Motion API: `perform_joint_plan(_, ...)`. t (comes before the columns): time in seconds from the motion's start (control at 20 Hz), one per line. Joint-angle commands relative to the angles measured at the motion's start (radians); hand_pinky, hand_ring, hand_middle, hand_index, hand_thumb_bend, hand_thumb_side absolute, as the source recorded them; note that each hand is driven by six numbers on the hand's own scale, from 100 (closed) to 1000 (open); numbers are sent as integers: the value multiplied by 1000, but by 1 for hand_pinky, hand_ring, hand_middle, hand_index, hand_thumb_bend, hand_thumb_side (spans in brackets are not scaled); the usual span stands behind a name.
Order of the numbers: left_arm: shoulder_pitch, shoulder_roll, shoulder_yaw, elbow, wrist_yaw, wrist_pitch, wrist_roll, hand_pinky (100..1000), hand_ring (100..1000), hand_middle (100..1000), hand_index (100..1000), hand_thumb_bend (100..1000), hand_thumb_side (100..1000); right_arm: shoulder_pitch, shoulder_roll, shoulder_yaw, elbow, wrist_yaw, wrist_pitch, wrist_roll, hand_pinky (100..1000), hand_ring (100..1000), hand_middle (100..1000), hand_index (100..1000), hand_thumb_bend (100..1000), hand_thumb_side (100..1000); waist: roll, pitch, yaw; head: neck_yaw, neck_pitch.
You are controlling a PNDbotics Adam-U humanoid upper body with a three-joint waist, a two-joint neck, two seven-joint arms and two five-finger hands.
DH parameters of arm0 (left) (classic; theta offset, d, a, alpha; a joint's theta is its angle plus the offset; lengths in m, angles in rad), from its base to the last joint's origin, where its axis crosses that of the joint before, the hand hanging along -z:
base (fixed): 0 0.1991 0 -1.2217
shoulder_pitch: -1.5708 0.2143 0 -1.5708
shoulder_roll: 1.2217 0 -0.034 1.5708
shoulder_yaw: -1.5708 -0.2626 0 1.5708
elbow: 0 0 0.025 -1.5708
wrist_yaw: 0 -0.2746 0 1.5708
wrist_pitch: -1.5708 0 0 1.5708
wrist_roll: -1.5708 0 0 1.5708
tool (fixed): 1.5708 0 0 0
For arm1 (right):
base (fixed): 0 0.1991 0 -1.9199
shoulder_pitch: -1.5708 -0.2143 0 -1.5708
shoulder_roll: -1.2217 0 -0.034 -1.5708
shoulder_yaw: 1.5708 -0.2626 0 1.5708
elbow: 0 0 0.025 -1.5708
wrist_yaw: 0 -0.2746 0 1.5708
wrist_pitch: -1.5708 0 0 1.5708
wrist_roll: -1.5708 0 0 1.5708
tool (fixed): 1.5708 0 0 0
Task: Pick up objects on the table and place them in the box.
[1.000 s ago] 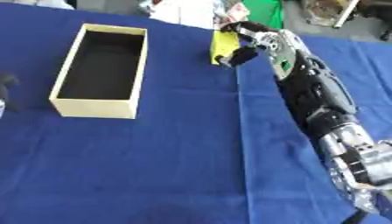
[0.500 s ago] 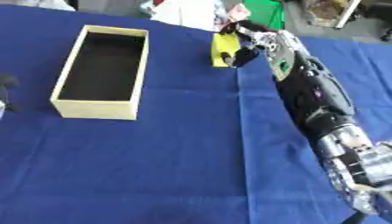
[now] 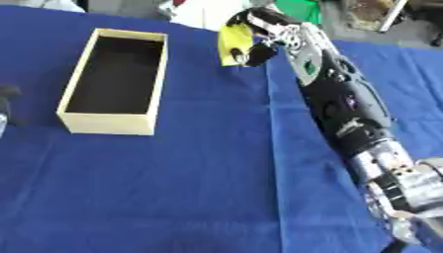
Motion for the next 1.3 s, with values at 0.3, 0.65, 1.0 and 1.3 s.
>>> perform_joint_plan(0.3, -15, 0, -7, -22, 4, -3, -14, 546, 827, 701, 693, 100, 246, -52, 76, 88, -150, -78, -66, 93, 825, 848, 439, 780, 100, 100, 17, -29, 10, -17, -6)
perform_joint_plan(0.65, -17, -8, -12, -21, 8, -3, -23, 544, 817, 686, 693, 100, 246, -63, 161, 105, -138, -79, -66, 121, 821, 848, 444, 793, 100, 100, 22, -31, 21, -30, -5)
perform_joint_plan(1.0, -17, -11, -13, -20, 9, -2, -26, 543, 810, 674, 693, 100, 246, -54, 207, 124, -125, -66, -78, 125, 824, 857, 507, 839, 100, 116, 22, -29, 25, -35, -5)
perform_joint_plan(1.3, -18, -12, -14, -20, 9, -2, -28, 544, 806, 672, 694, 100, 246, -44, 221, 139, -120, -58, -90, 140, 868, 940, 908, 943, 100, 224, 20, -29, 25, -35, -5)
